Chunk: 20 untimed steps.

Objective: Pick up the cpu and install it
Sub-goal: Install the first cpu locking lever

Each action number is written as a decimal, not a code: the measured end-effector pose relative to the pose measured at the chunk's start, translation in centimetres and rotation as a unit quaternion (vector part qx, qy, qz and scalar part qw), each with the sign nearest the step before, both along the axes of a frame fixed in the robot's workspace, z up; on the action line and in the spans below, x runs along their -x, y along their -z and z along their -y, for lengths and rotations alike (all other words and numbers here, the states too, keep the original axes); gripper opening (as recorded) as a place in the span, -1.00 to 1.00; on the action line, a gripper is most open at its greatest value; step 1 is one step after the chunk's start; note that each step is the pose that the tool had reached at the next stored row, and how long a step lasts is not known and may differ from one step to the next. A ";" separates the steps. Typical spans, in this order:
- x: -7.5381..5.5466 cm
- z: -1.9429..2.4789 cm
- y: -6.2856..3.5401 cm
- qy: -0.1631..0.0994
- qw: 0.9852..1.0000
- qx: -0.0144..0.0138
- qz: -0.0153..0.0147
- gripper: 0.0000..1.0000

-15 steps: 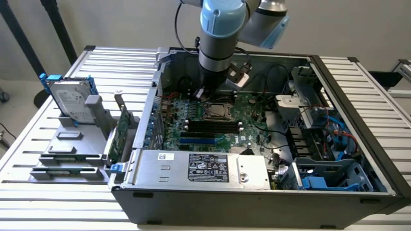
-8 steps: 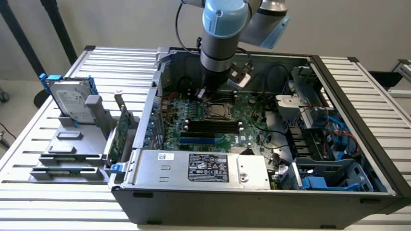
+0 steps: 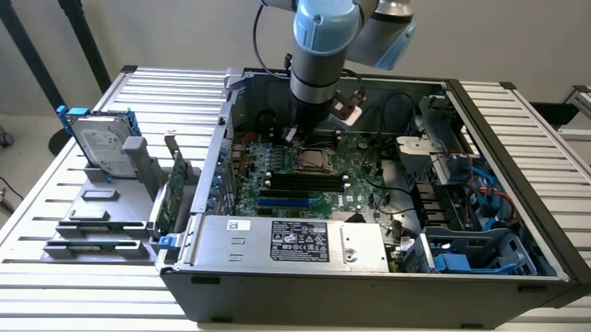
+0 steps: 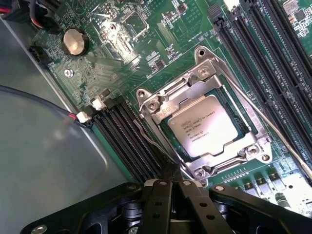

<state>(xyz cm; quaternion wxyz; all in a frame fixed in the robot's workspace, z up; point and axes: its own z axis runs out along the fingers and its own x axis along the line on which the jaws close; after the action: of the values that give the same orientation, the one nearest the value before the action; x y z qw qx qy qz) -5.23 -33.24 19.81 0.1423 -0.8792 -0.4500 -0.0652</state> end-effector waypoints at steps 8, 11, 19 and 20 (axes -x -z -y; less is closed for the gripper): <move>-0.2 -0.07 0.04 0.000 1.000 0.000 -0.001 -0.79; -0.3 -0.11 0.04 0.000 1.000 0.000 -0.001 -0.79; -0.6 -0.13 0.05 0.000 1.000 0.000 -0.002 -0.79; -0.6 -0.13 0.06 0.000 1.000 0.000 -0.002 -0.79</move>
<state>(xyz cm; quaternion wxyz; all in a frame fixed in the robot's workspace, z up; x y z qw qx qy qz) -4.60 -33.11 19.75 0.1430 -0.8794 -0.4497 -0.0631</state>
